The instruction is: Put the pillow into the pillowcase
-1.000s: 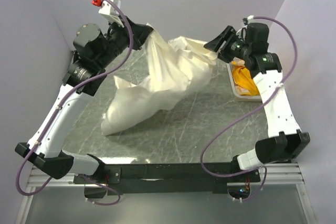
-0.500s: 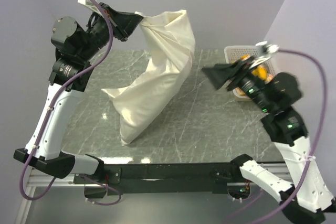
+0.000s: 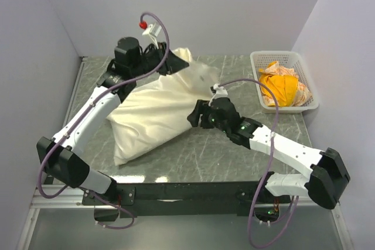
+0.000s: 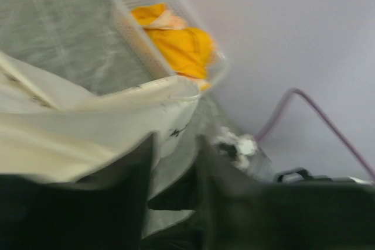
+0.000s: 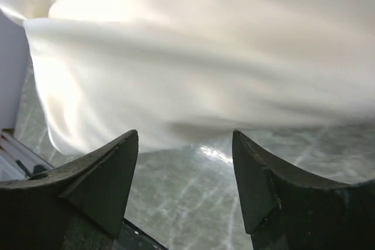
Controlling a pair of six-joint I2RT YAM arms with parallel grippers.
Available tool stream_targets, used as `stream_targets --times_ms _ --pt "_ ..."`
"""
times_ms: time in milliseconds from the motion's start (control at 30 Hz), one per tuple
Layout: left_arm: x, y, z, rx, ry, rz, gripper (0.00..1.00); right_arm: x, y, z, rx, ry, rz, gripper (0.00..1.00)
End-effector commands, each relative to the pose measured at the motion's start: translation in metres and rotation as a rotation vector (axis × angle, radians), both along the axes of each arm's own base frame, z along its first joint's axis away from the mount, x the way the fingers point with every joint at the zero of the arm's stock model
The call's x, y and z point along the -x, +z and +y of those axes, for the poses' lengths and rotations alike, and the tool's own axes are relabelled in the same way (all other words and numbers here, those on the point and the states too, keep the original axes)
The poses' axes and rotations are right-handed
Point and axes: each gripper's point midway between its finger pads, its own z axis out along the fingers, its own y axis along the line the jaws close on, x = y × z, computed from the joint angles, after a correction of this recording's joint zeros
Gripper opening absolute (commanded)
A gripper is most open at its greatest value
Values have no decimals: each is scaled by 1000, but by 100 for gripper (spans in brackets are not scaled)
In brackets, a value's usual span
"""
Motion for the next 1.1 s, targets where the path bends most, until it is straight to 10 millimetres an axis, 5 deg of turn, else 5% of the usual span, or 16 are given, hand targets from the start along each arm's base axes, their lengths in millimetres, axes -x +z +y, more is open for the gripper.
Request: stream_targets --times_ms 0,67,100,133,167,200,233,300,433,633,867,967,1067 --pt "-22 -7 45 6 360 71 58 -21 15 5 -64 -123 -53 77" --pt "-31 -43 83 -26 599 179 69 -18 6 -2 -49 -138 -42 82" --pt "-21 -37 101 3 672 175 74 -17 7 -9 -41 -162 -49 86" --pt "-16 -68 114 -22 736 225 77 -17 8 -14 -36 -174 -57 88" --pt "-12 -75 129 17 820 262 79 -17 8 -20 -23 -183 -66 90" --pt "-1 -68 154 64 926 248 81 -20 2 -32 13 -211 -50 91" --pt "8 -100 169 29 996 302 81 -23 1 -38 25 -225 -47 91" --pt "24 -109 201 89 1145 321 85 -37 -4 -61 27 -269 -19 92" --pt "58 -175 240 38 1339 451 91 -40 -24 -93 48 -319 23 92" --pt "90 -237 256 35 1437 616 92 -31 -56 -104 61 -315 75 93" --pt "97 -266 254 13 1439 670 83 -35 -79 -87 36 -261 122 92" --pt "93 -278 249 -15 1413 673 71 -40 -78 -79 24 -242 133 84" --pt "88 -284 246 -49 1389 652 45 -44 -65 -74 2 -232 111 70"
